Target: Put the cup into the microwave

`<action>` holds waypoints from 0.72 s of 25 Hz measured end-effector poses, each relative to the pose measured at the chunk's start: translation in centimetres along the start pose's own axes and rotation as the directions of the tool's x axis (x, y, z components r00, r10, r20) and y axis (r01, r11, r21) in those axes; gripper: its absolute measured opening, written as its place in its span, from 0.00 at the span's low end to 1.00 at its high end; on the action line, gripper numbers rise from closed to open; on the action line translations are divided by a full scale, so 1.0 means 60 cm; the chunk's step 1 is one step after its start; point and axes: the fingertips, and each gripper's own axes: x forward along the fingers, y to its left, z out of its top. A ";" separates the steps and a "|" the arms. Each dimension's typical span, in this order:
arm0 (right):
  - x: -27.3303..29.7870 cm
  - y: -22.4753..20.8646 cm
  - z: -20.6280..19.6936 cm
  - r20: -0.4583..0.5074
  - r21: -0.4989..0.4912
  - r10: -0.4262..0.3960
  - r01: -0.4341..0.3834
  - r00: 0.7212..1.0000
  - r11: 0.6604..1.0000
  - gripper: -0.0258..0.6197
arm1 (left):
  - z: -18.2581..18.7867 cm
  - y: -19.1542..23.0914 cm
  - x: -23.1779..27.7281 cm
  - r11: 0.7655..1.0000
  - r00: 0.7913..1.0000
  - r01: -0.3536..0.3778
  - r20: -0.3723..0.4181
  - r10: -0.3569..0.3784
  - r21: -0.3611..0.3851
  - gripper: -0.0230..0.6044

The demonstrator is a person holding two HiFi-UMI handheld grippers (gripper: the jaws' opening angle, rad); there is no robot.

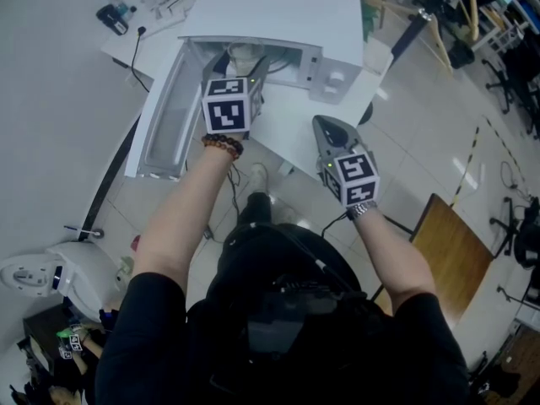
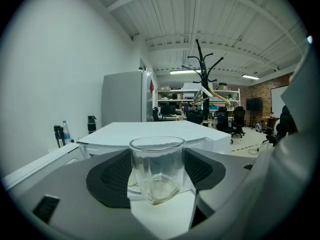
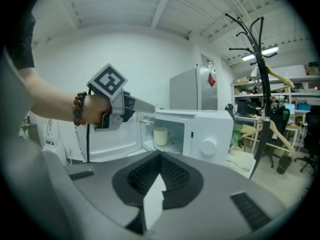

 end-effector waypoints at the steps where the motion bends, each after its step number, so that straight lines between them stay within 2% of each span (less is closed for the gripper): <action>1: 0.003 0.002 -0.002 -0.001 -0.001 0.001 -0.001 1.000 1.000 0.04 | -0.007 0.001 0.001 1.000 1.000 0.001 -0.004 -0.001 -0.002 0.56; 18: 0.042 0.002 -0.023 -0.047 -0.003 0.013 -0.014 0.999 1.000 0.04 | -0.102 0.014 0.047 0.999 0.998 0.024 -0.060 -0.026 -0.025 0.56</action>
